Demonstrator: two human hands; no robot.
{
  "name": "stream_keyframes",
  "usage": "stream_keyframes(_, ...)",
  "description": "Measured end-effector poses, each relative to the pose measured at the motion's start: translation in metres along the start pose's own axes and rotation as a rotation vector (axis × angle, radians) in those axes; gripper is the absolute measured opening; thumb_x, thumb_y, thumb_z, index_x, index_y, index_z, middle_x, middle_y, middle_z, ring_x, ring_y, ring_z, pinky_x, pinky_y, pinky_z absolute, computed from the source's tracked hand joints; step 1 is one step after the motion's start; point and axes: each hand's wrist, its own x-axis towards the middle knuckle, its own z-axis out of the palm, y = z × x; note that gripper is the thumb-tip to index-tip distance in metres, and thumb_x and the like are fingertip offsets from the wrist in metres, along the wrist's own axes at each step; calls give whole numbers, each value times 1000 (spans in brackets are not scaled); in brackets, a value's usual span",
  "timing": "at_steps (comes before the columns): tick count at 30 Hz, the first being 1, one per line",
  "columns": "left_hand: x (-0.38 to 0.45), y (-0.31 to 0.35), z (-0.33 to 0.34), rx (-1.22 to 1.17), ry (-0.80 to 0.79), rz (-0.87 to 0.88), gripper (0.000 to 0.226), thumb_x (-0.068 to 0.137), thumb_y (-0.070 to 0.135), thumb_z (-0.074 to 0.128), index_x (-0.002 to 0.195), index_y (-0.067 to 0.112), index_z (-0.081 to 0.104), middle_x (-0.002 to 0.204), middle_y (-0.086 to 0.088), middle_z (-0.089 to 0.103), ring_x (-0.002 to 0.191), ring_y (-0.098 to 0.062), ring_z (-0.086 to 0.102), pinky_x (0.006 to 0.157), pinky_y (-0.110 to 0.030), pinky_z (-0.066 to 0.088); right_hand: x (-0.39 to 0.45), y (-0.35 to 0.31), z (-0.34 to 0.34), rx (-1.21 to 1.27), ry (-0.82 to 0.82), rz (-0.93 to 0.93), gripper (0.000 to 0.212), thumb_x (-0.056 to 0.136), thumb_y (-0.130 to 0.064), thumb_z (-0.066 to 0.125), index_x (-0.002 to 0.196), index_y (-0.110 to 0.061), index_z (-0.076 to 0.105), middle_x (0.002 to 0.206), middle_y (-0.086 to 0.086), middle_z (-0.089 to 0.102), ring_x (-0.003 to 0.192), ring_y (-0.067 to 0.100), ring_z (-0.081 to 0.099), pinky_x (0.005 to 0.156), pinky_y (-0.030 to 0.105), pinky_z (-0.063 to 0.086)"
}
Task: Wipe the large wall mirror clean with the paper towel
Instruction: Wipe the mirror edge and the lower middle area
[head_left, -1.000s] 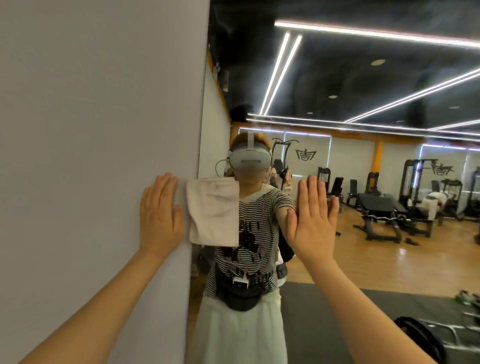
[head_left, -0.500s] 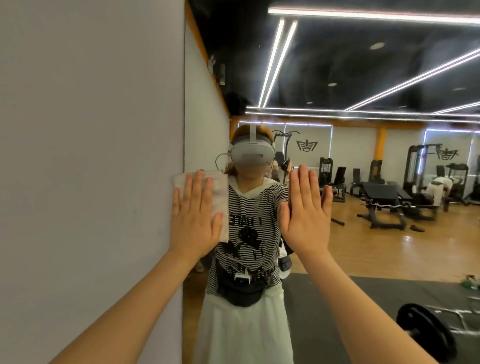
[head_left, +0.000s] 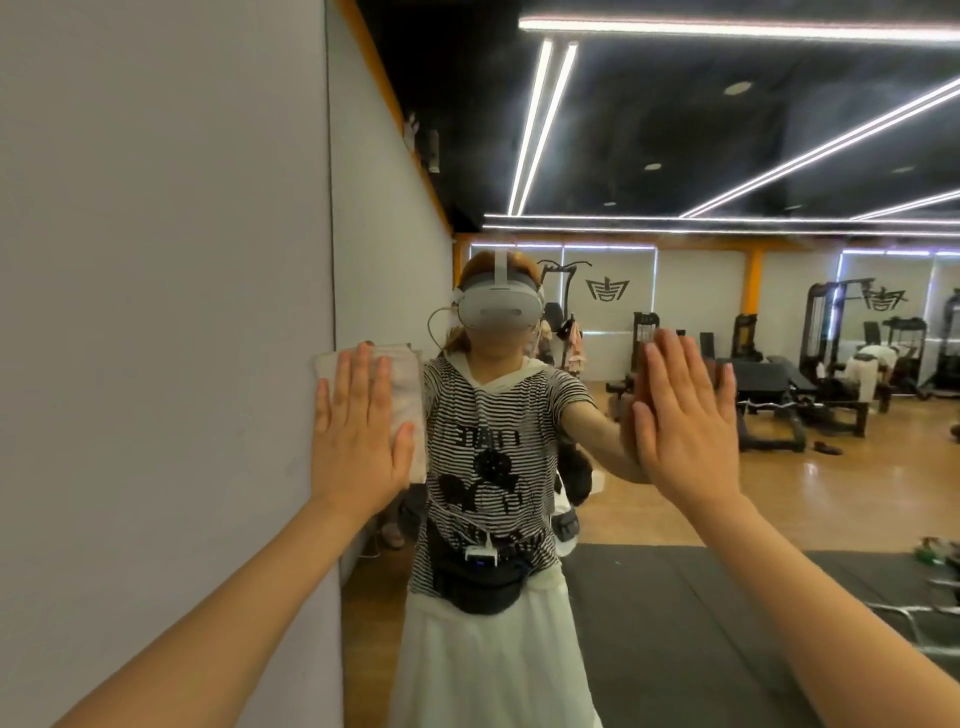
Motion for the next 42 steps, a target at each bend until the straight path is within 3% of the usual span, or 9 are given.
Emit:
stream_keyframes(7, 14, 38, 8, -19, 72, -221, 69, 96, 36, 23, 152, 4, -2, 159, -23, 7, 148, -33, 0, 119, -41, -8, -5, 15, 17, -1, 80, -45, 59, 96, -35, 30, 150, -12, 25, 156, 5, 22, 149, 10, -4, 118, 46, 1)
stream_keyframes(12, 28, 117, 19, 3, 41, 40, 75, 93, 38, 26, 153, 9, -8, 160, -13, 0, 147, -26, -15, 118, -43, -8, -7, 19, 19, 11, 87, -53, 59, 97, -36, 30, 150, -11, 27, 156, 3, 21, 149, 10, -3, 118, 46, 0)
stream_keyframes(16, 28, 101, 17, 23, 12, 137, 77, 91, 41, 31, 153, 11, -5, 159, -12, 5, 147, -21, -18, 118, -37, -10, -7, 21, 18, 11, 72, -60, 59, 97, -37, 29, 150, -11, 28, 157, 4, 20, 149, 10, -3, 118, 45, -1)
stream_keyframes(22, 11, 44, 9, 2, 19, -130, 73, 92, 38, 28, 153, 8, 2, 159, -21, 12, 147, -31, 5, 119, -35, -10, -7, 18, 17, 17, 79, -36, 59, 96, -37, 29, 149, -10, 31, 157, 5, 21, 149, 10, -2, 119, 44, -3)
stream_keyframes(27, 18, 78, 11, -56, 59, -264, 68, 98, 37, 21, 152, 2, 3, 159, -22, 8, 147, -30, -2, 119, -44, -3, -7, 16, 18, 4, 82, -39, 60, 96, -36, 30, 150, -11, 23, 157, 5, 19, 149, 10, -5, 119, 45, -3)
stream_keyframes(33, 36, 155, 18, -44, 29, 50, 69, 94, 38, 27, 151, 4, 6, 159, -18, 7, 147, -28, 0, 117, -47, 0, -7, 19, 21, 2, 94, -55, 58, 100, -39, 25, 150, -11, 25, 157, 4, 19, 149, 10, -3, 119, 44, -2)
stream_keyframes(37, 38, 146, 18, -34, 1, 189, 70, 94, 39, 27, 152, 5, 7, 159, -13, 6, 148, -26, 2, 118, -45, 0, -6, 23, 21, -12, 76, -69, 57, 100, -39, 25, 150, -12, 25, 157, 4, 19, 149, 9, -5, 118, 44, 0)
stream_keyframes(39, 37, 130, 15, -39, 5, 202, 69, 95, 39, 27, 152, 6, 7, 159, -12, 7, 147, -26, 6, 118, -44, -1, -6, 23, 20, -10, 70, -62, 58, 98, -37, 28, 150, -13, 27, 157, 4, 19, 149, 9, -5, 118, 44, 1)
stream_keyframes(42, 35, 95, 11, -42, 14, 78, 69, 95, 38, 27, 153, 9, 2, 160, -12, 4, 147, -21, 0, 118, -38, -8, -6, 22, 19, -13, 70, -61, 58, 97, -37, 29, 150, -13, 27, 157, 4, 20, 149, 9, -4, 118, 44, 2)
